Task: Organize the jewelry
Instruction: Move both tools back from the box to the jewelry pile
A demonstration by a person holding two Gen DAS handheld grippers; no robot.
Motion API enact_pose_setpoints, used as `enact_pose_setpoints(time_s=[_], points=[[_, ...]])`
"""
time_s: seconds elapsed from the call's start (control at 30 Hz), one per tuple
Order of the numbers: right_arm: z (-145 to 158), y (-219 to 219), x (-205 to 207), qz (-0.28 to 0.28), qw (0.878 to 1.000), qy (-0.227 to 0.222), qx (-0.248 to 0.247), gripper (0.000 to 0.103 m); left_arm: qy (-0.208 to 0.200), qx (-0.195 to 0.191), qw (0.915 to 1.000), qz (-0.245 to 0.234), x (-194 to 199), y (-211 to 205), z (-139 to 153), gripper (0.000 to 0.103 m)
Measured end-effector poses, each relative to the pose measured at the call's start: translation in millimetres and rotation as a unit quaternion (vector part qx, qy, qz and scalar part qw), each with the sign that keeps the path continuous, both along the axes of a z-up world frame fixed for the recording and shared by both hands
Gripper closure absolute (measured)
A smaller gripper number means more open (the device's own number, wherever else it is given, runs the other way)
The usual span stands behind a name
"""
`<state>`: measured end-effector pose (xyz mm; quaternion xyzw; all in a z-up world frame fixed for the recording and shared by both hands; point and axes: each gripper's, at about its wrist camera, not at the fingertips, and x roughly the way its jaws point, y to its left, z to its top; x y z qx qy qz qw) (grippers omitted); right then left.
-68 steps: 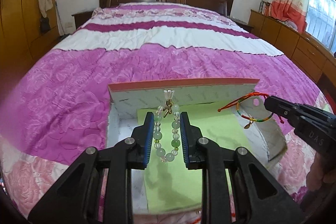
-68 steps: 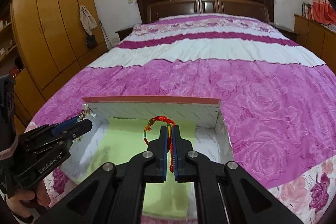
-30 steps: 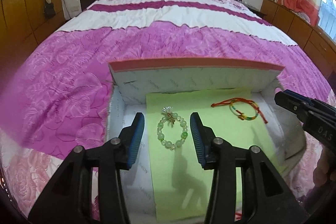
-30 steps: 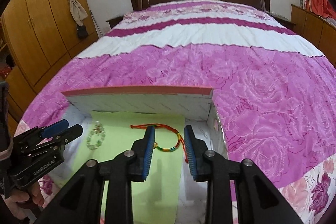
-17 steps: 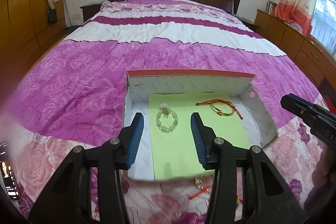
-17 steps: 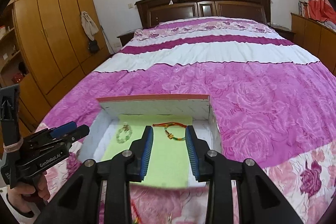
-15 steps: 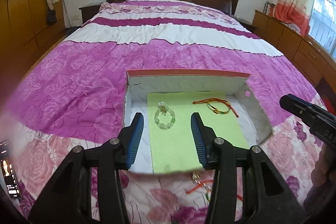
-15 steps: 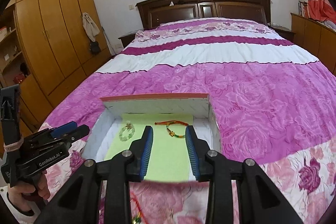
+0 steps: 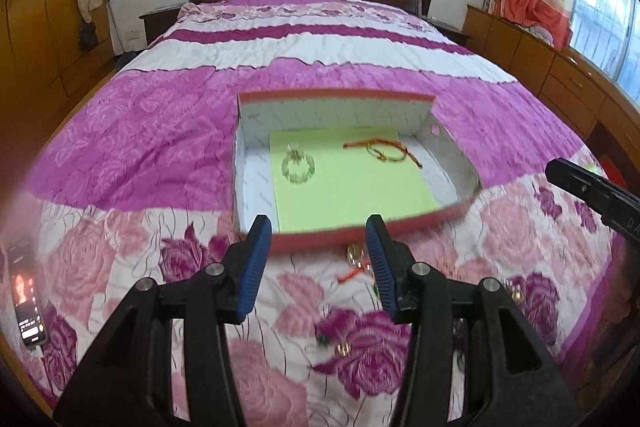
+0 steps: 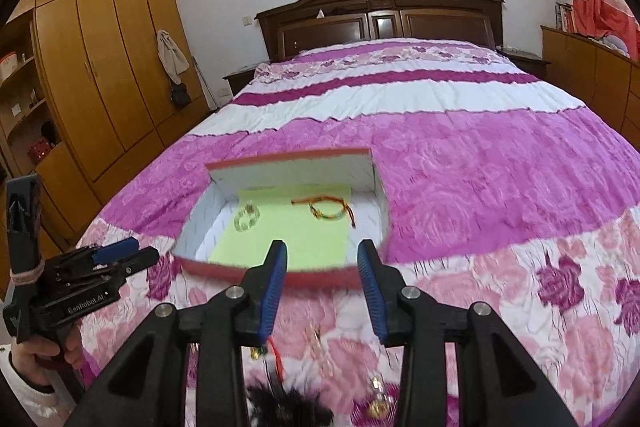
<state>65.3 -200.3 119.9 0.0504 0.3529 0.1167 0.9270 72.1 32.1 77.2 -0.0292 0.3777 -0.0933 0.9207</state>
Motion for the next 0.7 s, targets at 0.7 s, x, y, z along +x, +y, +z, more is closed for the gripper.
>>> enact_pose_setpoints(time_s=[0.7], points=[[-73.2,-27.4,-46.6,-0.027,0.994,0.103,-0.025,0.063,0.091,-0.021,0.995,-0.038,-35.5,-12.0,-54.7,0.062]])
